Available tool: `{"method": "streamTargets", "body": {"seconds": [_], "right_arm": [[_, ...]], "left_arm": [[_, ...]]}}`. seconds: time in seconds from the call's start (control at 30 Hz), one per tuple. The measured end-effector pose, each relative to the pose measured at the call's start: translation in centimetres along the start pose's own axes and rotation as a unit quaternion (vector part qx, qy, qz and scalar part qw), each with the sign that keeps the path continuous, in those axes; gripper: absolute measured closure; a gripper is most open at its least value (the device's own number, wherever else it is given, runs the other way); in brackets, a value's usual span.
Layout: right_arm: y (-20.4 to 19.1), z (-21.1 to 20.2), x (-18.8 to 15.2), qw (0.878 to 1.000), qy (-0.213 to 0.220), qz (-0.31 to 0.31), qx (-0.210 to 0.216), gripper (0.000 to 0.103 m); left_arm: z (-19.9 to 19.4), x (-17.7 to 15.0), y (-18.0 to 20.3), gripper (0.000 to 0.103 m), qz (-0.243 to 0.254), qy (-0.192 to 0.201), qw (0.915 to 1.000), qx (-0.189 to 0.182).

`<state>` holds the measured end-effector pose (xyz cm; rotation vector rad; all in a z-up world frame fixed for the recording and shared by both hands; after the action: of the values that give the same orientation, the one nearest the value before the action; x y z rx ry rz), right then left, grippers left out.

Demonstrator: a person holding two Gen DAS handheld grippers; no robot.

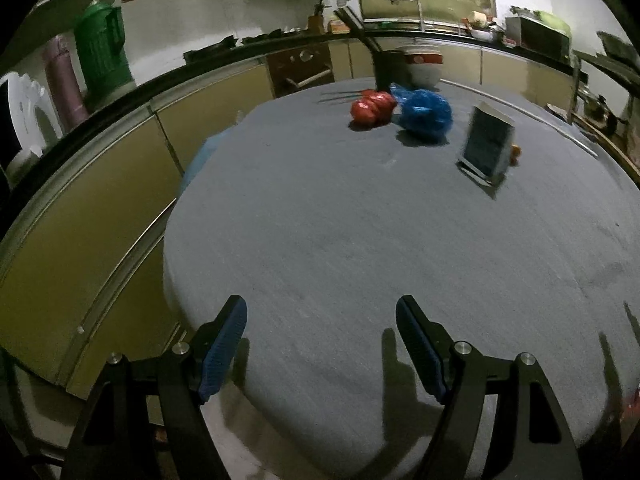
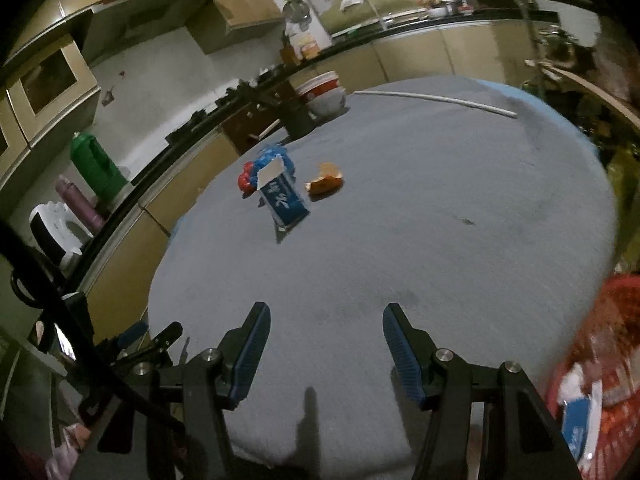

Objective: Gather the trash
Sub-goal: 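Grasp the white-blue milk carton with the right tool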

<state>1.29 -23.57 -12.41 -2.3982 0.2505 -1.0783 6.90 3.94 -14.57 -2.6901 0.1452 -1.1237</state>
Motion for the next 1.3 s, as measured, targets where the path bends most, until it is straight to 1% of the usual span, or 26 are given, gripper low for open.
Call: {"method": "streamTargets", "body": {"seconds": [0.13, 0.23, 0.4, 0.53, 0.73, 0.87, 1.0, 1.17, 1.2, 1.27, 1.3], "right_arm": [[-0.8, 3.0, 2.3, 1.000, -0.013, -0.006, 0.018, 0.041], [-1.2, 4.9, 3.7, 1.000, -0.017, -0.006, 0.026, 0.041], [-2.1, 7.9, 5.5, 0.999, -0.026, -0.021, 0.034, 0.040], [-2.9, 10.1, 7.4, 0.998, -0.026, -0.035, 0.039, 0.035], [-3.3, 13.3, 9.6, 0.998, -0.030, -0.045, 0.040, 0.035], [-3.5, 15.1, 10.4, 0.997, -0.033, -0.049, 0.041, 0.034], [-3.6, 17.5, 10.5, 0.997, -0.040, -0.062, 0.027, 0.034], [-3.5, 18.8, 10.4, 0.996, -0.037, -0.076, 0.018, 0.035], [-3.5, 19.0, 10.3, 0.996, -0.038, -0.081, 0.017, 0.036], [-3.5, 19.3, 10.1, 0.995, -0.040, -0.089, 0.013, 0.055], [-3.5, 19.3, 10.0, 0.995, -0.043, -0.091, 0.012, 0.055]], "left_arm": [[1.7, 0.5, -1.4, 0.026, -0.018, -0.013, 0.9997, 0.004], [2.5, 0.7, -2.1, 0.026, -0.024, -0.016, 0.9995, 0.009], [3.2, 1.3, -2.8, 0.026, -0.026, -0.009, 0.9995, 0.016], [3.5, 1.8, -3.4, 0.026, -0.034, -0.005, 0.9993, 0.014], [3.6, 2.4, -4.2, 0.026, -0.042, -0.003, 0.9990, 0.016], [3.6, 2.4, -4.4, 0.026, -0.041, -0.004, 0.9990, 0.018], [3.3, 2.5, -4.3, 0.026, -0.037, -0.001, 0.9992, 0.017], [3.0, 3.0, -3.9, 0.026, -0.034, 0.001, 0.9993, 0.012], [3.0, 3.2, -3.8, 0.026, -0.035, 0.000, 0.9993, 0.009], [2.8, 3.5, -3.5, 0.026, -0.034, 0.003, 0.9994, 0.008], [2.7, 3.8, -3.3, 0.026, -0.030, 0.007, 0.9995, 0.009]]}}
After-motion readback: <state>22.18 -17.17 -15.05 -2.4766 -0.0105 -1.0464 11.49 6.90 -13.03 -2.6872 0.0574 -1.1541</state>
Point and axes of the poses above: each gripper's, at about its wrist camera, not at the fingertips, and z roughly the way its jaws point, y to its right, x to its top, the point moved 5 cm from there along z, roughly the way its jaws point, and after that the axes turned 8 degrees about x, right-handed, at the moved point
